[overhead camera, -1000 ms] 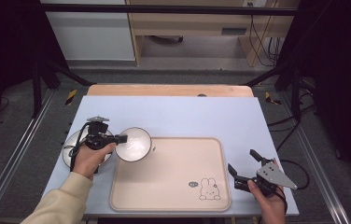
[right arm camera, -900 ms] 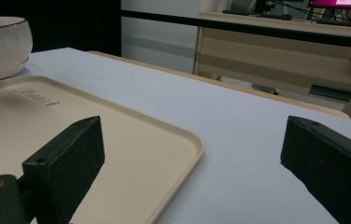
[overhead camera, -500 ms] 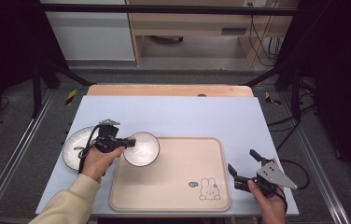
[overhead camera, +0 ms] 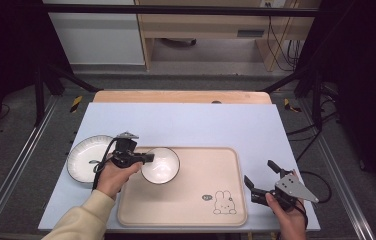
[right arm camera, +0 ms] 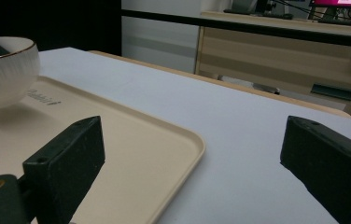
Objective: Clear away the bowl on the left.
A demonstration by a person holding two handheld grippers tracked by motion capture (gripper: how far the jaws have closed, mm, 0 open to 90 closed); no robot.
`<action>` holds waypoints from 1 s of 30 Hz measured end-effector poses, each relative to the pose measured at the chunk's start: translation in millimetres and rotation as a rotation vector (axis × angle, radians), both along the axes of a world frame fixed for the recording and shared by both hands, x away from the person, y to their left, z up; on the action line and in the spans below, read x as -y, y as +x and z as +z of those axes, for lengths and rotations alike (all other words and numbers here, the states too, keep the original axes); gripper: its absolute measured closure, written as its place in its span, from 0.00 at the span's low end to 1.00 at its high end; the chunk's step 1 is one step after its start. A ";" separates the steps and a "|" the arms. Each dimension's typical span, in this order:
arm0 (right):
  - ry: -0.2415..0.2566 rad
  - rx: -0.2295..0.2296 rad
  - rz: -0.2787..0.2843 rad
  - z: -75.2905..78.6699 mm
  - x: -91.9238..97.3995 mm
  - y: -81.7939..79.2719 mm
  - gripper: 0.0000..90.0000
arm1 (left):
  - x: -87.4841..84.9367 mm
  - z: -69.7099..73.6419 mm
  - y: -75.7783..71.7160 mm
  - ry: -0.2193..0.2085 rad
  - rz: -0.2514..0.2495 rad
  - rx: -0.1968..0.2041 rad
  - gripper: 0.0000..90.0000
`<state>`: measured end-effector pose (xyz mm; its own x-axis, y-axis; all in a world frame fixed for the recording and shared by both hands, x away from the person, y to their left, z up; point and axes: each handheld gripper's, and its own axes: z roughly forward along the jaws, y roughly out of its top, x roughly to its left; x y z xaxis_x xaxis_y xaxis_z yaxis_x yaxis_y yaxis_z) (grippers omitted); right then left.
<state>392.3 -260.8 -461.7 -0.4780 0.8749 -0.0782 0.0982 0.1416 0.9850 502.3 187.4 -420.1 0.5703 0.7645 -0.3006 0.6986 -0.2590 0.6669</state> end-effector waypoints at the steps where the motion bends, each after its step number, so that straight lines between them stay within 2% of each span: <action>1: 0.000 0.000 0.000 0.0 0.0 0.0 0.07 | 1.2 -0.4 -0.4 0.002 -0.003 -0.002 0.91; 12: 0.001 -0.001 0.000 0.1 0.5 0.1 0.07 | 12.8 -5.0 -4.9 0.008 -0.031 -0.013 0.91; 30: 0.001 -0.010 -0.005 -0.1 0.9 0.2 0.07 | 24.6 -9.1 -10.7 -0.009 -0.070 -0.031 0.91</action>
